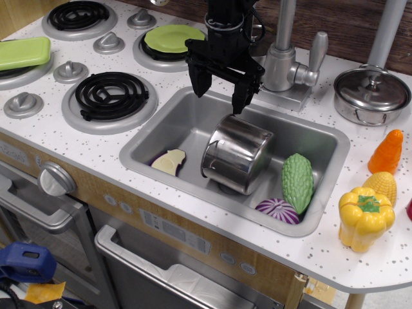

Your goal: Flip pot upright in sink

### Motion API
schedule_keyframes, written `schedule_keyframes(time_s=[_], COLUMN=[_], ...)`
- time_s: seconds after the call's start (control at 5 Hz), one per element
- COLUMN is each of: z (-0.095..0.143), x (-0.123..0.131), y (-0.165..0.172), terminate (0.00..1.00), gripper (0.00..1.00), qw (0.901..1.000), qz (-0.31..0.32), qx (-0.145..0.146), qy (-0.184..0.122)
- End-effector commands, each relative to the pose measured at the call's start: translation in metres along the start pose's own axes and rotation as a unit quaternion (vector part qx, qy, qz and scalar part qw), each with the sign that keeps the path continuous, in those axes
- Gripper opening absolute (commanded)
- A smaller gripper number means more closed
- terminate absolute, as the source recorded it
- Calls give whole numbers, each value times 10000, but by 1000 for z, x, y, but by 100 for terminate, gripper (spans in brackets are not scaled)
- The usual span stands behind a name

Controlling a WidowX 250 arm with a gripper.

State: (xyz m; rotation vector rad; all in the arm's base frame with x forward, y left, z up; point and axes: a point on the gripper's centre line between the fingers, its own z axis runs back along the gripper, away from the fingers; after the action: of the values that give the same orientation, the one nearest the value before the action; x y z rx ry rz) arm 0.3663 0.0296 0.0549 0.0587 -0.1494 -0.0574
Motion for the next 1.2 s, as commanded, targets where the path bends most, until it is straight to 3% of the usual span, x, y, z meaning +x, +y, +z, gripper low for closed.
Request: schedule_keyframes(time_s=[0.0, 0.2, 0.4, 0.6, 0.8, 1.0], z=[0, -1, -5, -7, -11, -16], x=[0, 0, 1, -1, -1, -2], y=[0, 2, 9, 13, 14, 11], terminate=[0, 0, 0, 0, 0, 0], gripper=[100, 100, 100, 100, 100, 100], qw=[10000, 9998, 9977, 9911, 9830, 9689], qz=[0, 86, 198, 464, 794, 1284], qx=[0, -130, -491, -1023, -1439, -1957], qy=[0, -114, -426, -714, -813, -802])
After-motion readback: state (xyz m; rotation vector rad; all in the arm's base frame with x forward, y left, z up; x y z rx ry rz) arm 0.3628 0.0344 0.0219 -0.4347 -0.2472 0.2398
